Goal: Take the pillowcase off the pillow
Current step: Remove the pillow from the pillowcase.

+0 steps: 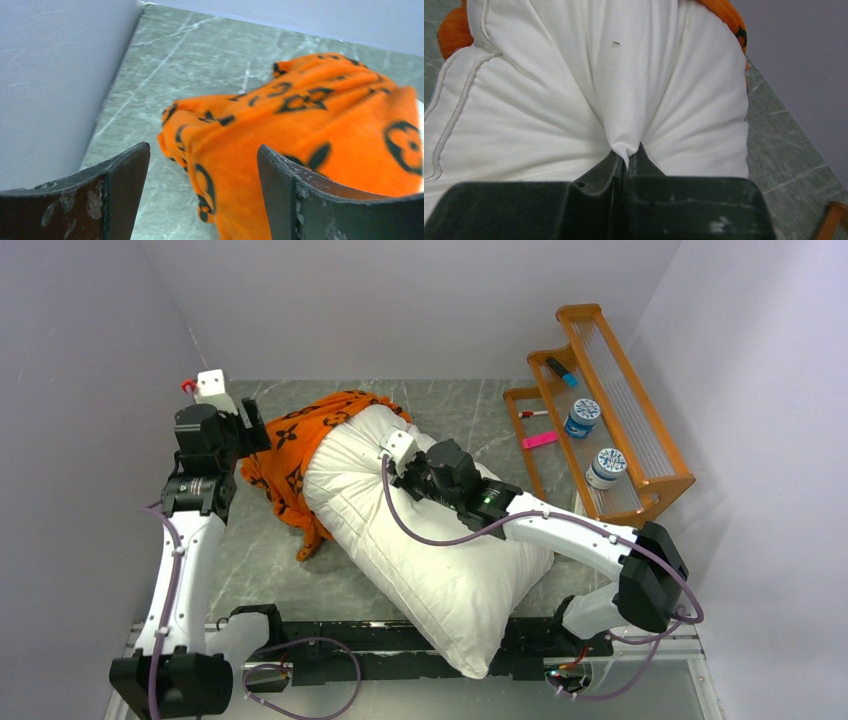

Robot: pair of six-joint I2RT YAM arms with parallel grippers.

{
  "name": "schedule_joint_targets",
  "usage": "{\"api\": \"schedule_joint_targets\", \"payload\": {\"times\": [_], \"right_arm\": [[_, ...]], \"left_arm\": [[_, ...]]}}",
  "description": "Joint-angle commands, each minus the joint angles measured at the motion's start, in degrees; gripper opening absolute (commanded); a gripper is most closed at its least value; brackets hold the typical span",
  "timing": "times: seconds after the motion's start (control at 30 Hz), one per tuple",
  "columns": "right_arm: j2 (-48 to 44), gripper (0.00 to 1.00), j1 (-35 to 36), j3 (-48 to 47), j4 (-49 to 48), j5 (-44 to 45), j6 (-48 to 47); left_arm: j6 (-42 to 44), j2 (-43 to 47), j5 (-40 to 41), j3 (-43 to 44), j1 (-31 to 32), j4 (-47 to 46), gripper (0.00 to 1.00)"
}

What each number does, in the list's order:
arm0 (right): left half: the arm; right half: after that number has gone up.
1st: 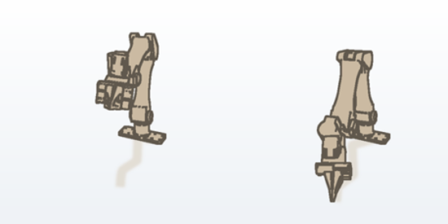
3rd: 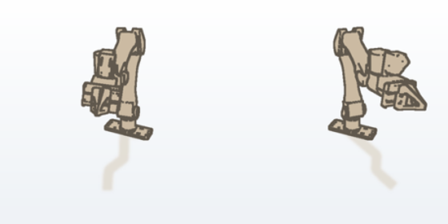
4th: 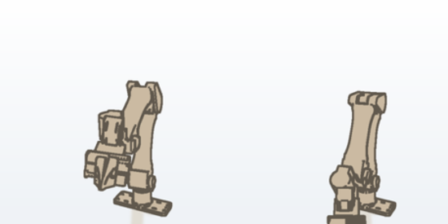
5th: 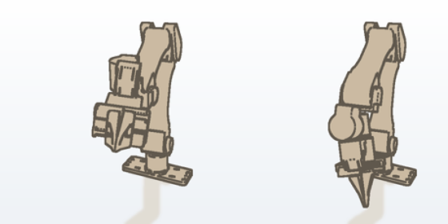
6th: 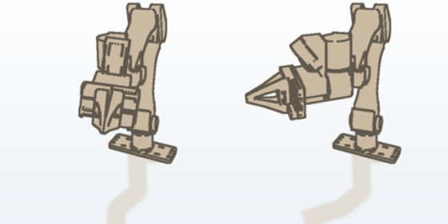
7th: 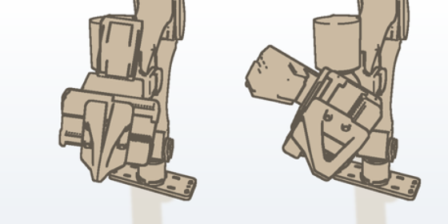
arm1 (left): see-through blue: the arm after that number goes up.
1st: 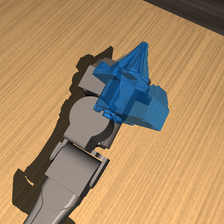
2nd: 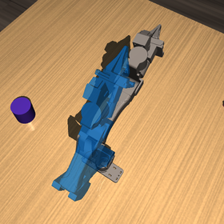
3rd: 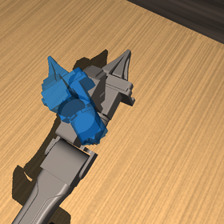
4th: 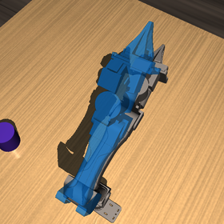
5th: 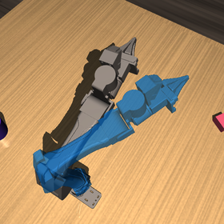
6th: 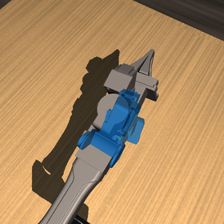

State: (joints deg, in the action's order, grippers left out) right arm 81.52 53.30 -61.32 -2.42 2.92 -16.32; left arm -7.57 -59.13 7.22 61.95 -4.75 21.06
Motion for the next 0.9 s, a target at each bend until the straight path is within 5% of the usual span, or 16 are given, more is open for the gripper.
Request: {"api": "schedule_joint_targets", "payload": {"times": [0.0, 0.43, 0.7, 0.87], "right_arm": [[-1.29, 0.0, -0.98, 1.99, 10.74, 4.62, -1.0], [-0.35, 0.0, -0.19, 1.03, 11.28, 3.5, -1.08], [-0.64, 0.0, 0.07, 1.32, 11.27, 4.17, -1.09], [-0.89, 0.0, 0.07, 1.46, 11.16, 4.18, -1.09]], "left_arm": [[1.42, 3.54, -4.7, 1.87, 3.84, 7.99, 0.84], [6.62, 6.76, -17.63, 1.39, 11.87, 20.6, 0.96], [5.13, 7.94, -15.23, -3.93, 12.4, 18.17, 0.9], [3.0, 8.26, -3.58, -5.92, 12.4, 16.32, 0.84]]}}
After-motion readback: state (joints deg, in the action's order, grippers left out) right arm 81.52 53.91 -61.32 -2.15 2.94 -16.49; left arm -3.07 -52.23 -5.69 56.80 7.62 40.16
